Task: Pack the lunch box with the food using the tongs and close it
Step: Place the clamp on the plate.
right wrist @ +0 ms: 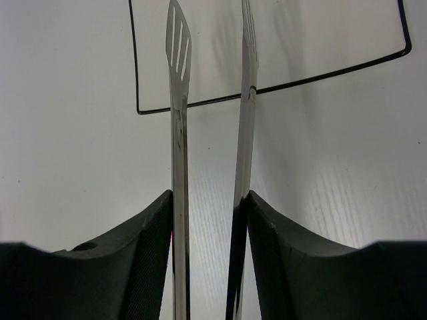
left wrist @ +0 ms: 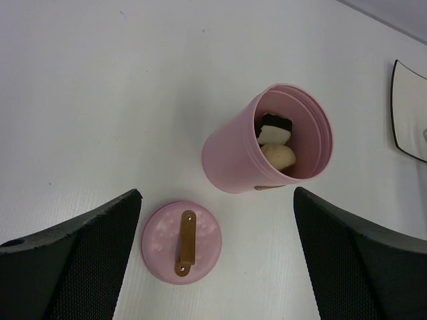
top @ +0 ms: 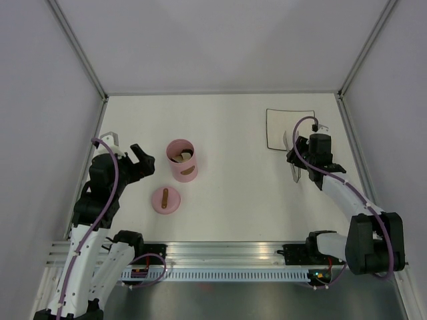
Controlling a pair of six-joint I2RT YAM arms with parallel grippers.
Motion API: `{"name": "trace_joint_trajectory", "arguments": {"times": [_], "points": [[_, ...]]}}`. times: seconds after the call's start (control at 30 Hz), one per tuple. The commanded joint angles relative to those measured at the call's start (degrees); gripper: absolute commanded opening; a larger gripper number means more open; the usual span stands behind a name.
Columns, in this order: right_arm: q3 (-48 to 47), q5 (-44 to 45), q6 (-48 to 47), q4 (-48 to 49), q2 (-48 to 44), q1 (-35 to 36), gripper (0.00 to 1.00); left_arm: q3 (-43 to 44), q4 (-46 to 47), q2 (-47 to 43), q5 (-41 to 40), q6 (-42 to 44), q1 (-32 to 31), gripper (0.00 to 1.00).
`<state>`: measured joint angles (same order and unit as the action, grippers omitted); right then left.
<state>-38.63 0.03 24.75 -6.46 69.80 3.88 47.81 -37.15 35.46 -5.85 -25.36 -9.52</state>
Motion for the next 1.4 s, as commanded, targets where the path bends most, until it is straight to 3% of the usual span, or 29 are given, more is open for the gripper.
{"name": "trace_joint_trajectory", "arguments": {"times": [0.0, 0.4, 0.73, 0.93, 1.03, 1.07, 1.2, 1.37], "points": [[1.6, 2.3, -2.2, 14.8, 0.7, -0.9, 0.54, 0.3, 1.7, 0.4, 0.2, 2.2, -0.2, 1.00], [3.0, 4.4, -1.7, 21.7, 12.6, -2.8, 0.58, -0.1, 0.9, 0.8, 2.0, 1.2, -0.3, 1.00], [-1.4, 5.0, -1.7, 13.5, 14.8, -3.0, 0.75, -2.0, -5.9, 0.7, 2.9, -6.3, -0.2, 1.00], [-7.1, 3.0, -1.3, 3.4, 14.8, -3.0, 0.84, -4.9, -6.2, 9.0, 7.3, -15.1, -0.2, 0.98], [-9.9, 1.6, -0.9, -1.4, 11.9, -3.0, 0.89, -4.5, -6.4, 14.5, 4.4, -14.7, -0.6, 0.94], [-10.1, 1.4, -0.8, -2.1, 10.8, -3.0, 0.95, -4.2, -6.5, 15.5, 2.4, -14.5, -0.8, 0.92], [-10.0, 0.2, -0.8, -4.7, 4.6, -3.0, 0.98, -3.7, -7.3, 19.4, -1.4, -14.8, -2.3, 0.87], [-7.5, -1.9, 0.0, -6.9, 0.3, -3.0, 0.98, -4.7, -7.9, 24.2, -9.7, -19.9, -11.6, 0.82]]}}
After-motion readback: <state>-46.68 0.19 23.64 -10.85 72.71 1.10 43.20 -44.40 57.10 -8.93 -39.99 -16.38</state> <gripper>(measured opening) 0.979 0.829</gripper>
